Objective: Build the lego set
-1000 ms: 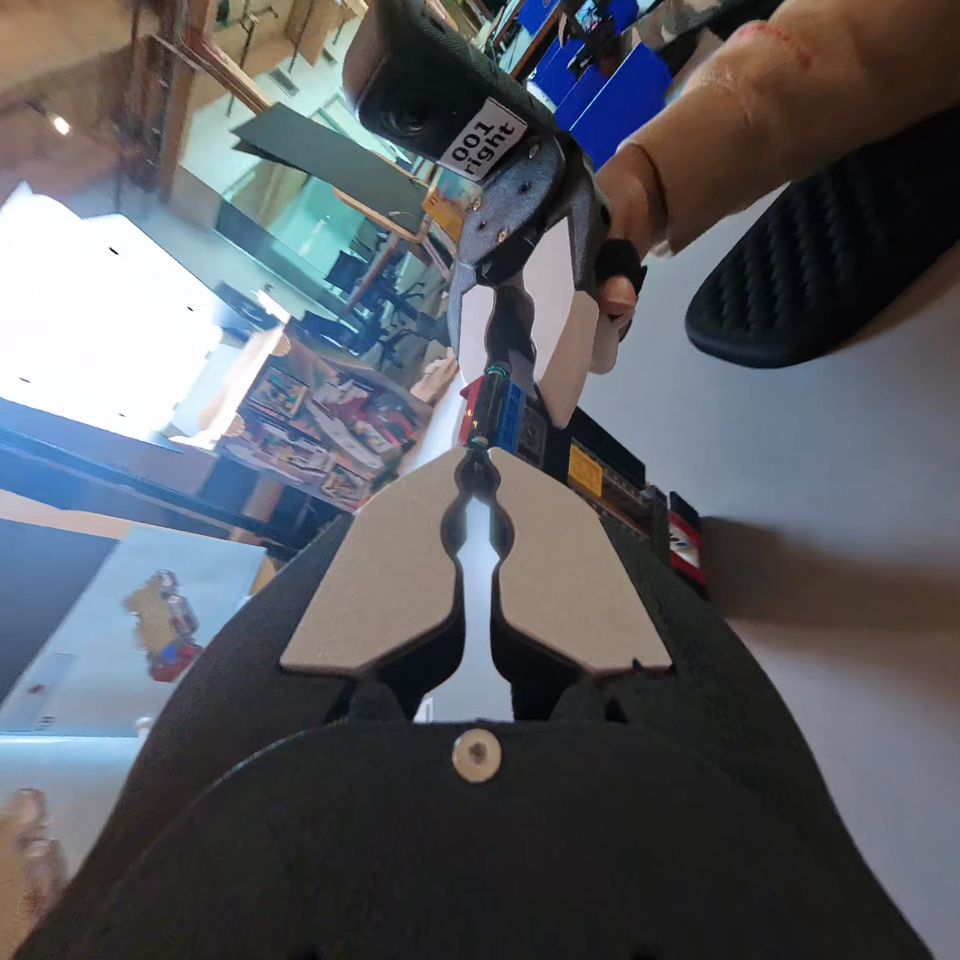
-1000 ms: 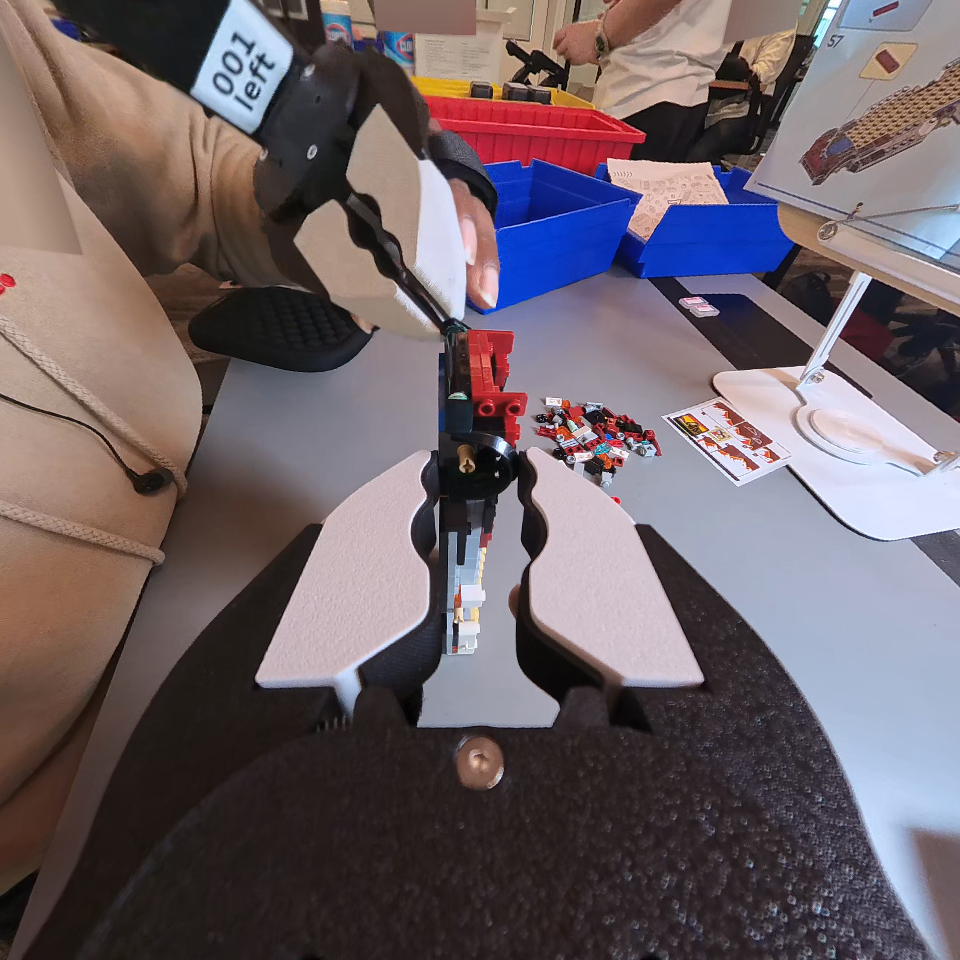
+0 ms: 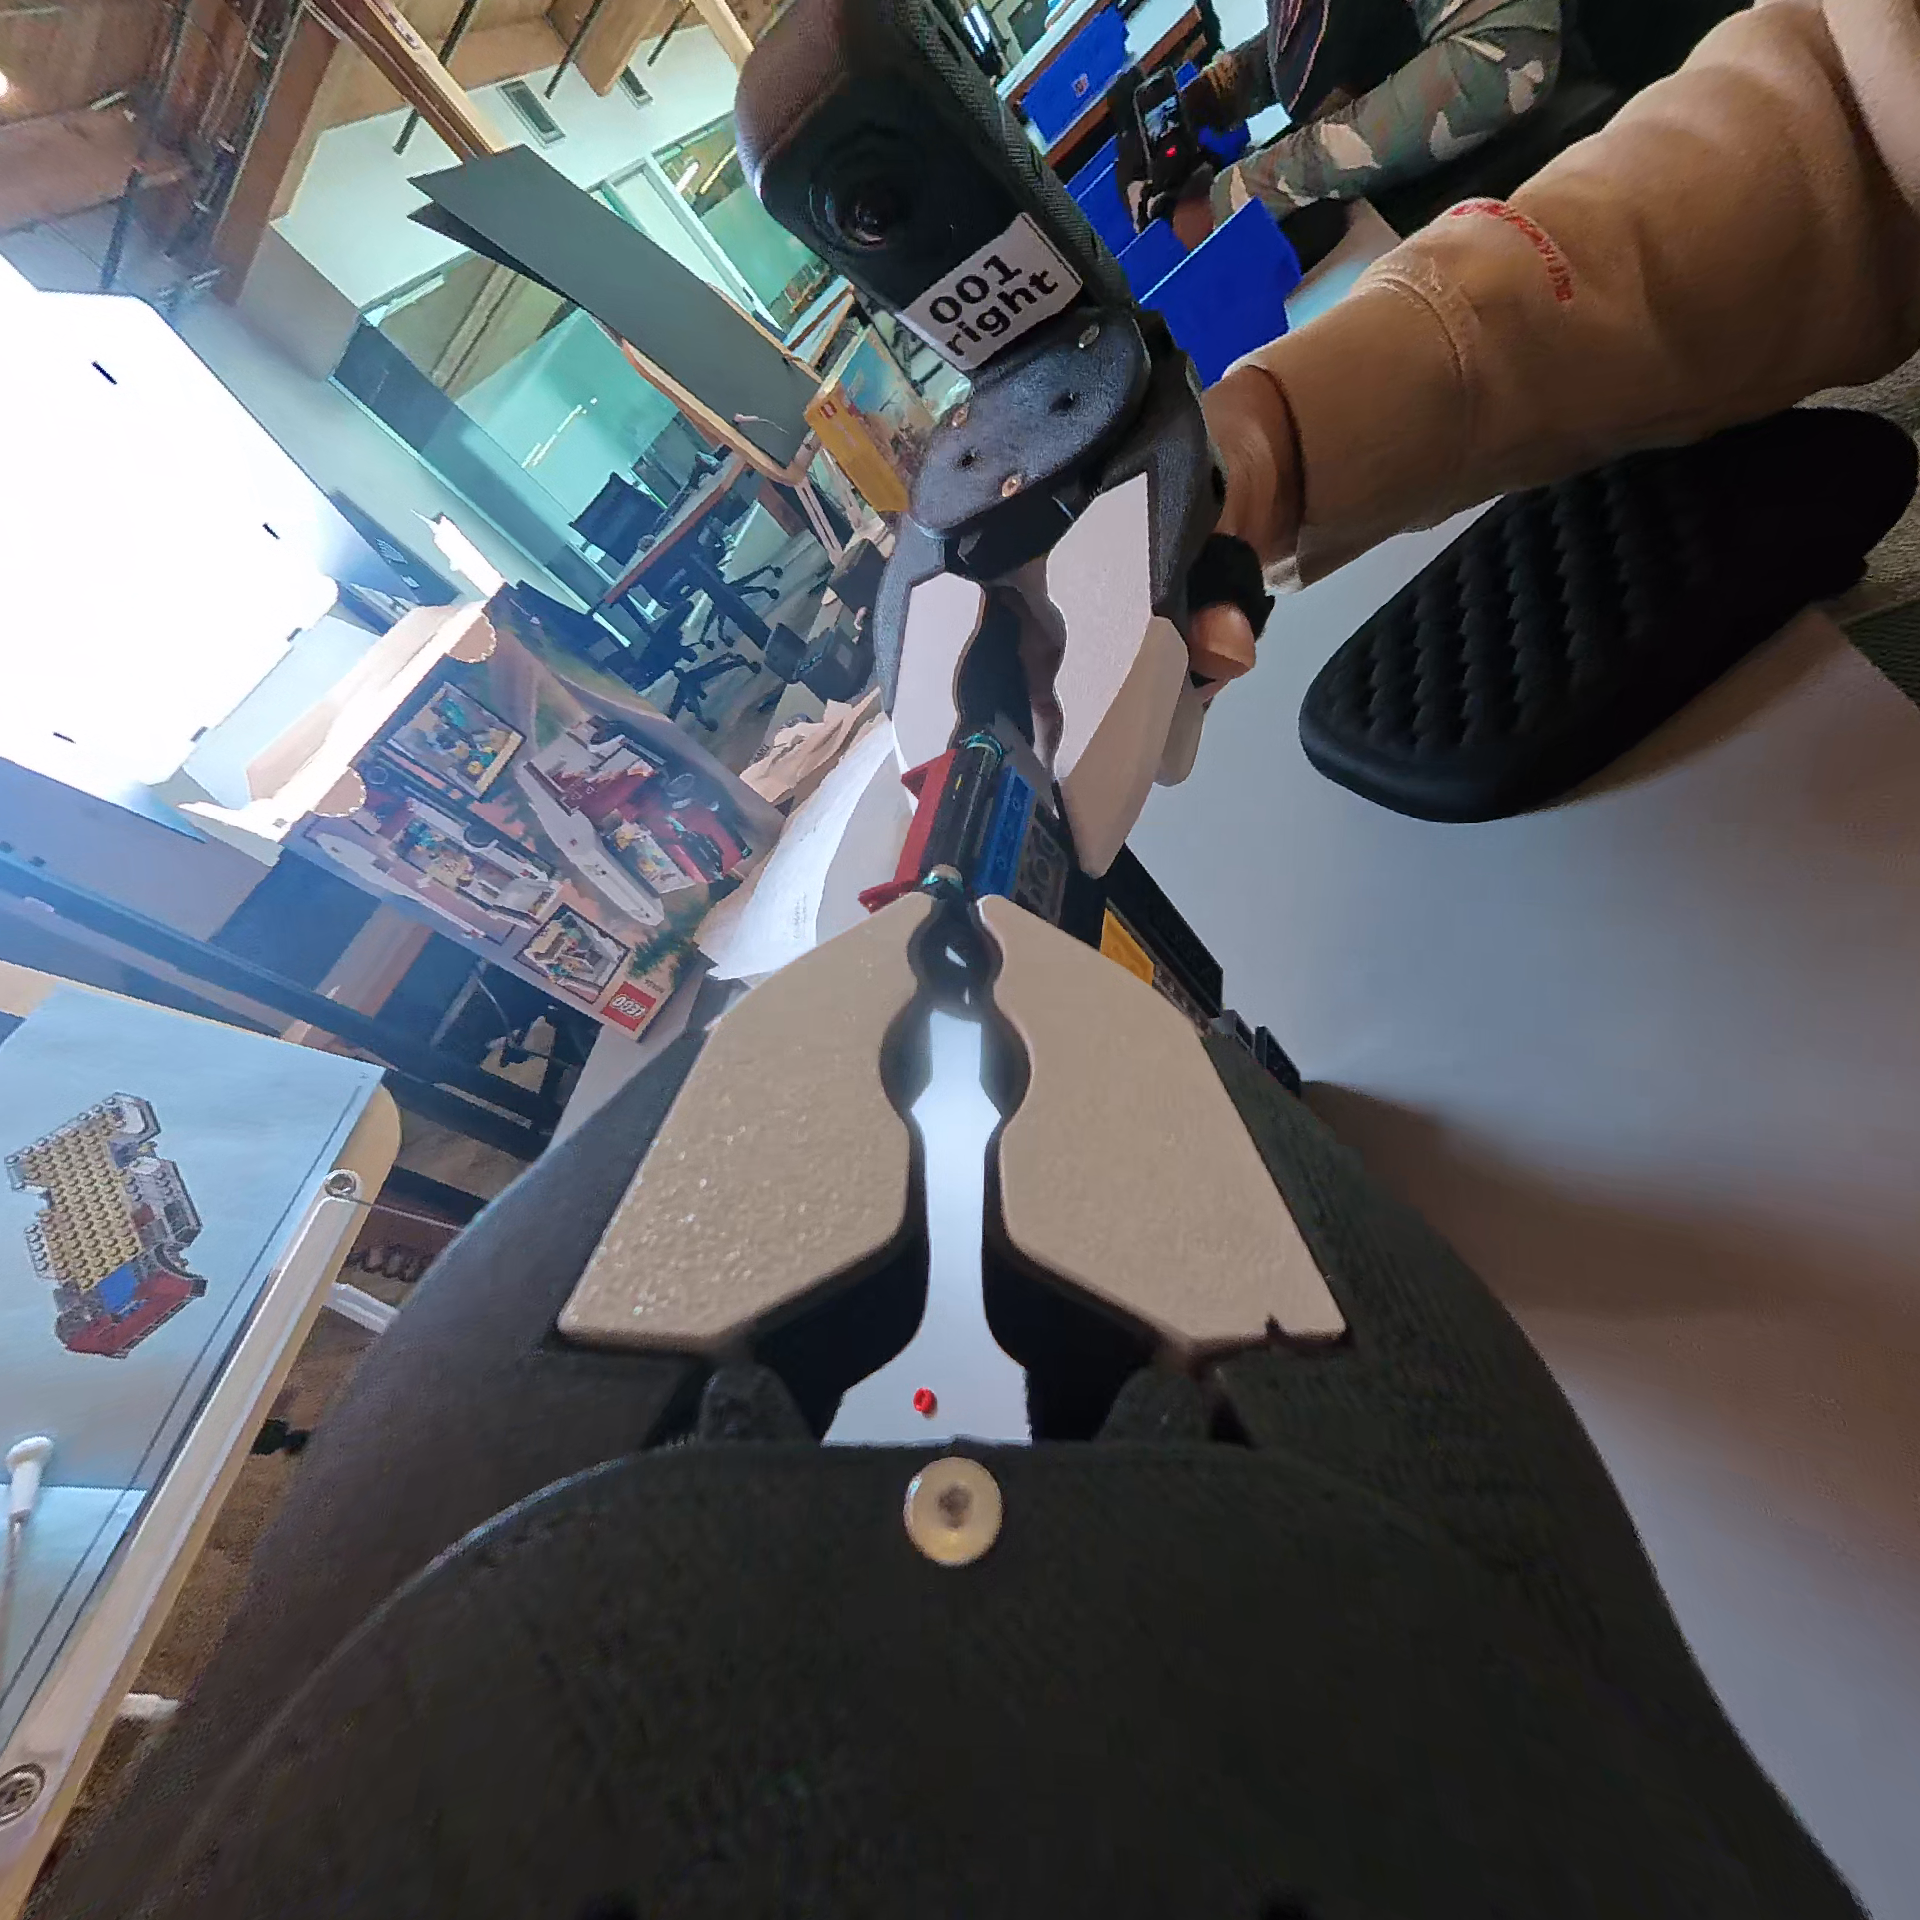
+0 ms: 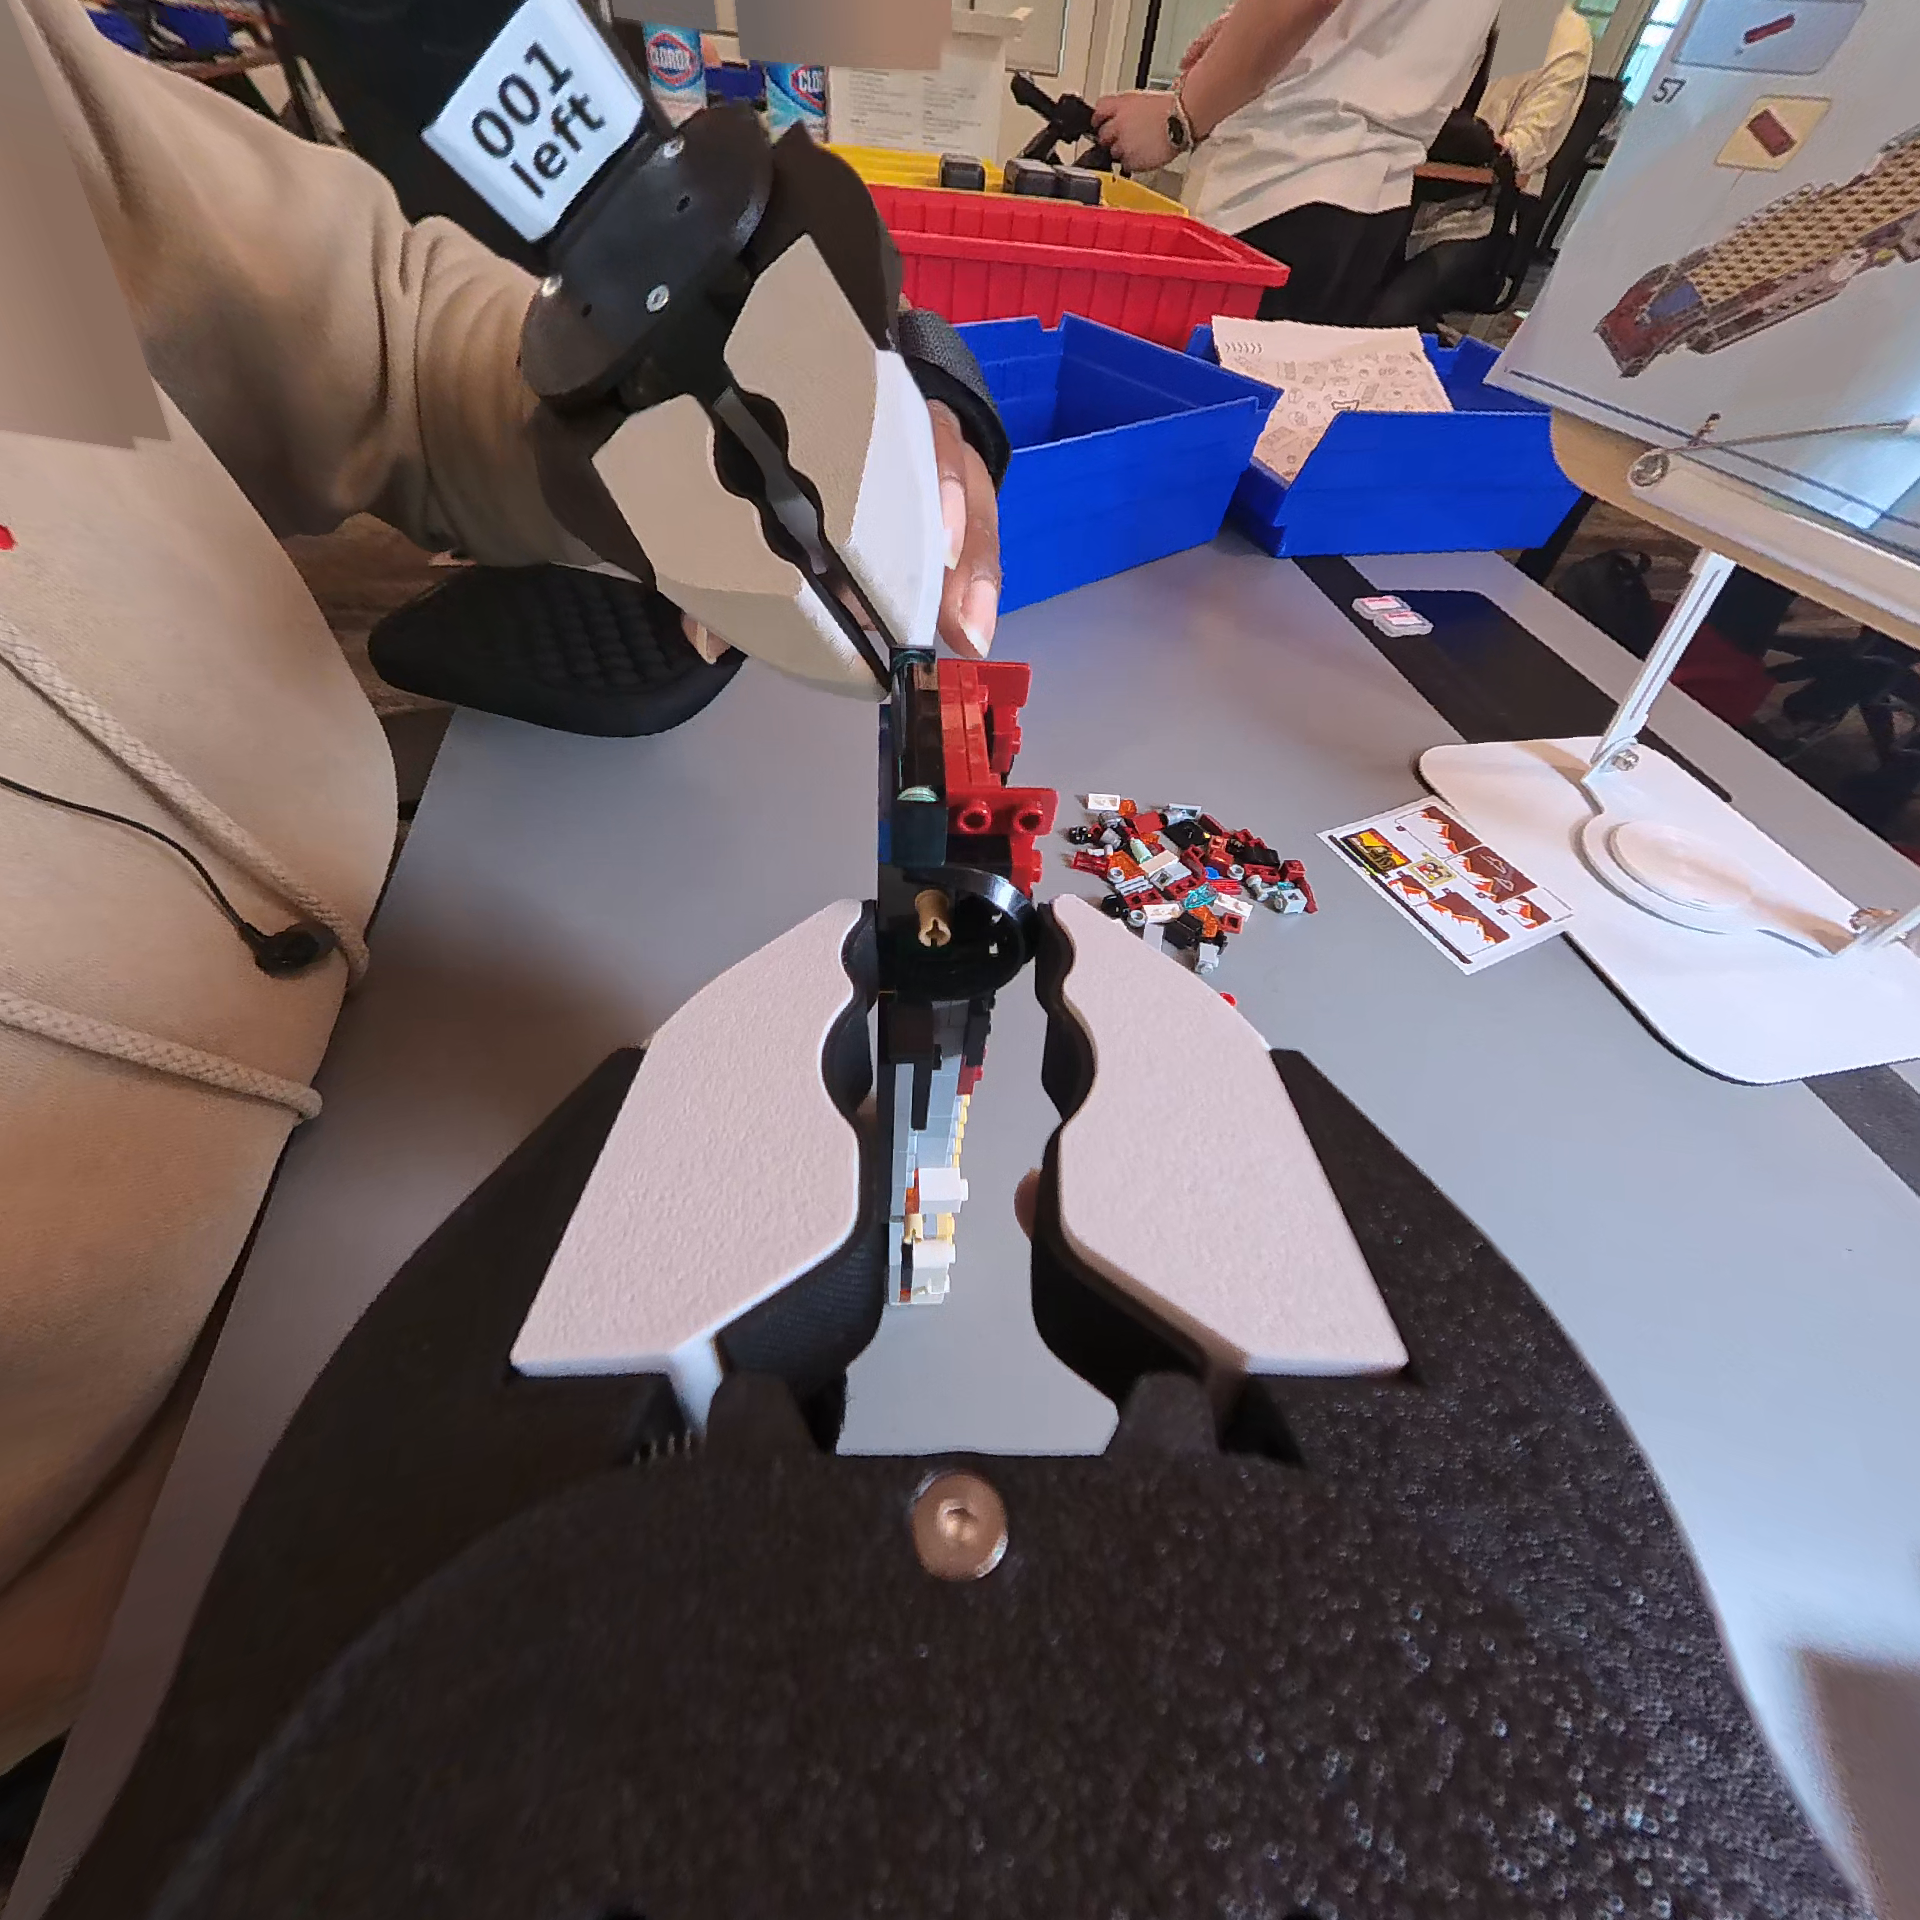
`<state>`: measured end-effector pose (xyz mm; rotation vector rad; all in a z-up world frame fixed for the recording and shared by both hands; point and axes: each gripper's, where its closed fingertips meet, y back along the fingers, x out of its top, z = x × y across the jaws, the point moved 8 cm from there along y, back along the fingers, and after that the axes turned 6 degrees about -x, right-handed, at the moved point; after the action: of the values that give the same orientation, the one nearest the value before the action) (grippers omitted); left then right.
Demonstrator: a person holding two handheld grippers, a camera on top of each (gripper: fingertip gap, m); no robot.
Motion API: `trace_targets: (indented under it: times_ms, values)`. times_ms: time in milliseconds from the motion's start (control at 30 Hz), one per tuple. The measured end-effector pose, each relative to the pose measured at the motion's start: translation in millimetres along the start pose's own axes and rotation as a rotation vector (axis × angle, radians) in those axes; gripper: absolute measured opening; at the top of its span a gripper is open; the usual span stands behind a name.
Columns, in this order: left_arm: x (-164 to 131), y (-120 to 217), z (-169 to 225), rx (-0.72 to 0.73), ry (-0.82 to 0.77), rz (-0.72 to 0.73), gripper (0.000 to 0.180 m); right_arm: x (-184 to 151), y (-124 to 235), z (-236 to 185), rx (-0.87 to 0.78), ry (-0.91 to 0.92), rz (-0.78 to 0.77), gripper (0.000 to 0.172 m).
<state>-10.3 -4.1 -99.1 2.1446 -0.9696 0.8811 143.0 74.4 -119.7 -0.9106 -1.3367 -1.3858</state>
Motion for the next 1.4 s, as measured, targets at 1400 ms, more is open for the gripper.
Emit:
trace_targets:
  times_ms: [1400]
  values:
    - [9.5,-6.6,-12.9,-0.057,0.455,-0.121,0.001,1.6,-3.7,-2.5,-0.029,0.003,0.042,0.027]
